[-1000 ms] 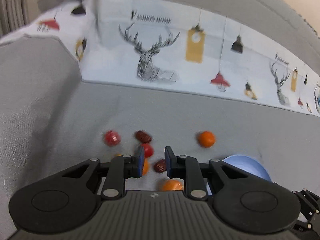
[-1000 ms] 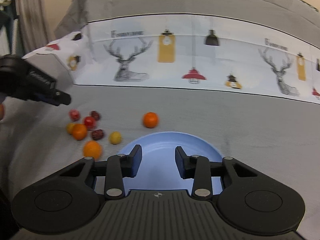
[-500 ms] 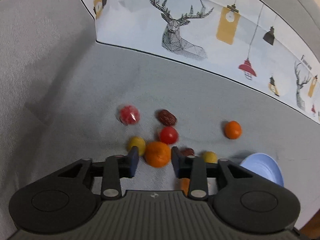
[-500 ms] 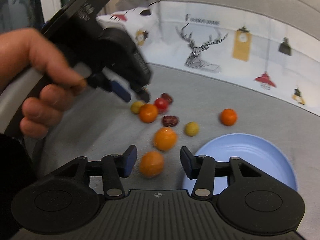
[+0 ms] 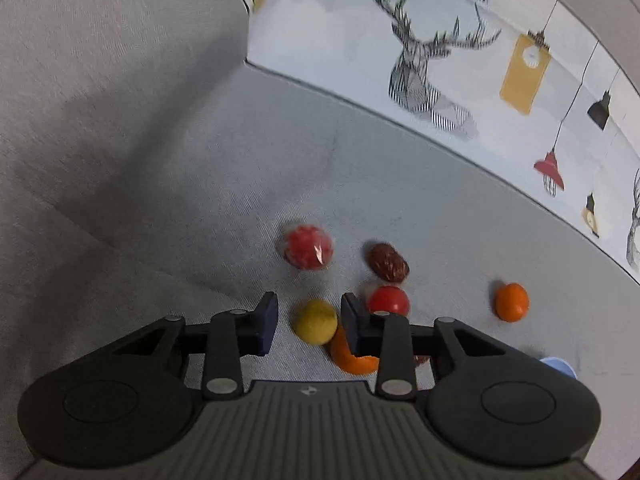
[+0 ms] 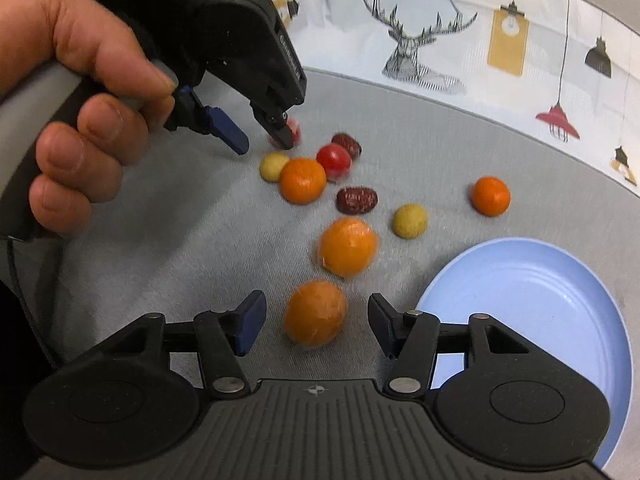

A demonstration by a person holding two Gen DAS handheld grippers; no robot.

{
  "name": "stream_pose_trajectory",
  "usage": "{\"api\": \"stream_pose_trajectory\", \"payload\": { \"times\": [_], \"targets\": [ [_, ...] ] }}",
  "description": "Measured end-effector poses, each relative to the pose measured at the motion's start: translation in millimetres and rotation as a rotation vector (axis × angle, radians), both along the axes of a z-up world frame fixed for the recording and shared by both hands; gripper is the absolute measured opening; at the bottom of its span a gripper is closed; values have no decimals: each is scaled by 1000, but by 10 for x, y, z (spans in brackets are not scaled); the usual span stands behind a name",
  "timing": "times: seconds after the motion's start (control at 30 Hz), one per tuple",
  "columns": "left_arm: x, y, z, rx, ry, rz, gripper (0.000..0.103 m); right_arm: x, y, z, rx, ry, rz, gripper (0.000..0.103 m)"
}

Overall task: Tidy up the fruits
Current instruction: 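Grasp a small yellow fruit with the left tool while the right tool grasps a tangerine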

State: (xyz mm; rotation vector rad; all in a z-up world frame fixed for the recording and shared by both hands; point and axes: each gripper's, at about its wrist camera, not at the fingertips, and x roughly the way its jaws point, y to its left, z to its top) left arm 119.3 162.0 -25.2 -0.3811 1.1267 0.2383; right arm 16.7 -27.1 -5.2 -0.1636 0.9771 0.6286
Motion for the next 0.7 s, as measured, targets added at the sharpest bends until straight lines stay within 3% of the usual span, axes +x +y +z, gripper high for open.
{"api": "stream_pose_trajectory", "payload": {
  "times": [0.13,0.2,0.27,0.33,0.5,0.7],
  "targets": [
    [39,-45,-50,14,18,-21,38,6,23,-53,-17,23,11,58],
    [45,-73,-88,34,39,-36,38,-4,25,-65,-27,23,16,52],
    [41,-67,-105,30,41,-37,37,-18,15,-63,-29,26,18,38],
    [37,-74,-102,25,35,-47,28,-32,-9,-51,-25,25,16,37],
    [-5,-150,-51,66,19,-72,27,-58,-75,13,-9,18,1,37],
    [-132,-246,136,139,-62,-87,27,-105,-168,166,27,-30,-31,36]
  ]
}}
